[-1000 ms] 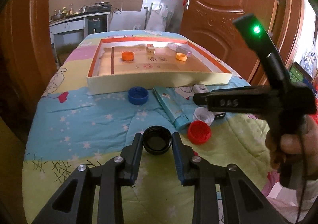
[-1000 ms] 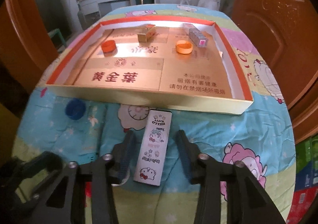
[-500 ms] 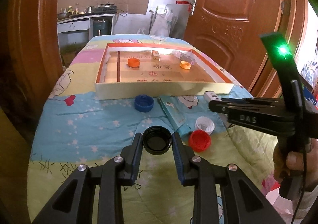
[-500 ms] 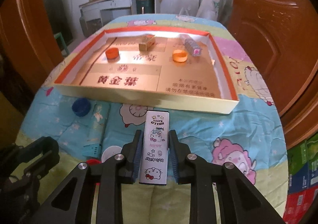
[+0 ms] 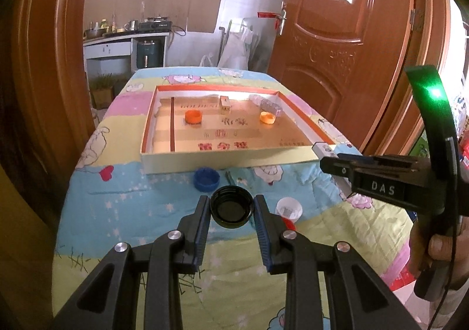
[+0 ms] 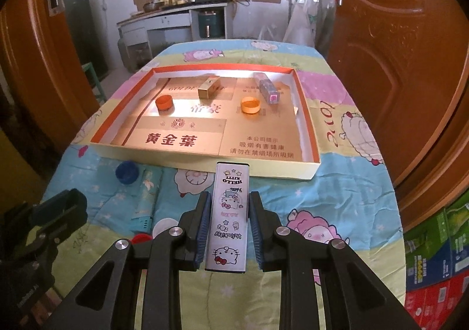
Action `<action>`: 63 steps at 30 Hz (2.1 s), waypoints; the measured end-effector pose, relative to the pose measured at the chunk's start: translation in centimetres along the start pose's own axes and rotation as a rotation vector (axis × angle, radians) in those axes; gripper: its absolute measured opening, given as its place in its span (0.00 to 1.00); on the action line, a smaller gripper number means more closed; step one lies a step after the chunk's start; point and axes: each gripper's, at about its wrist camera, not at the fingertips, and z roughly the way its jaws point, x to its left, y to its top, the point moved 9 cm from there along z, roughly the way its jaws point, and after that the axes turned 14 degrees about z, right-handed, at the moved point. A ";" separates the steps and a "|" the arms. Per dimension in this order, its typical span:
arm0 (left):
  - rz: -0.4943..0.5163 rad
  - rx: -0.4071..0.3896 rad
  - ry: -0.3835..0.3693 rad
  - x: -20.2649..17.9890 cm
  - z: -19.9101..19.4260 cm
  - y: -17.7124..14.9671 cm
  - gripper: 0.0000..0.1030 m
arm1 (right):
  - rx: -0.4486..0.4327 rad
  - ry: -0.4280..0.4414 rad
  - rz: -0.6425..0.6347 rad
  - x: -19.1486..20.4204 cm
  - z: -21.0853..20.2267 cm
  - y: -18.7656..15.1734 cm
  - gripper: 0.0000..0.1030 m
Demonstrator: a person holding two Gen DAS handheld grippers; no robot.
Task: Organize rigid objects
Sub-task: 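Carry the black cap in the left tool into the box while the right tool carries the Hello Kitty box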
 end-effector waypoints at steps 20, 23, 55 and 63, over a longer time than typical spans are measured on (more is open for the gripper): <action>-0.033 -0.048 0.013 1.1 0.1 3.9 0.30 | -0.031 0.051 -0.009 0.9 -1.3 1.4 0.26; -0.035 -0.052 0.019 1.3 0.3 4.5 0.30 | -0.029 0.059 -0.007 0.9 -1.0 1.6 0.26; -0.061 -0.034 0.028 3.1 3.7 7.1 0.30 | -0.011 0.109 0.016 1.4 1.6 4.7 0.26; -0.054 -0.018 0.024 3.3 5.1 7.8 0.30 | 0.002 0.110 0.031 0.9 2.8 5.5 0.26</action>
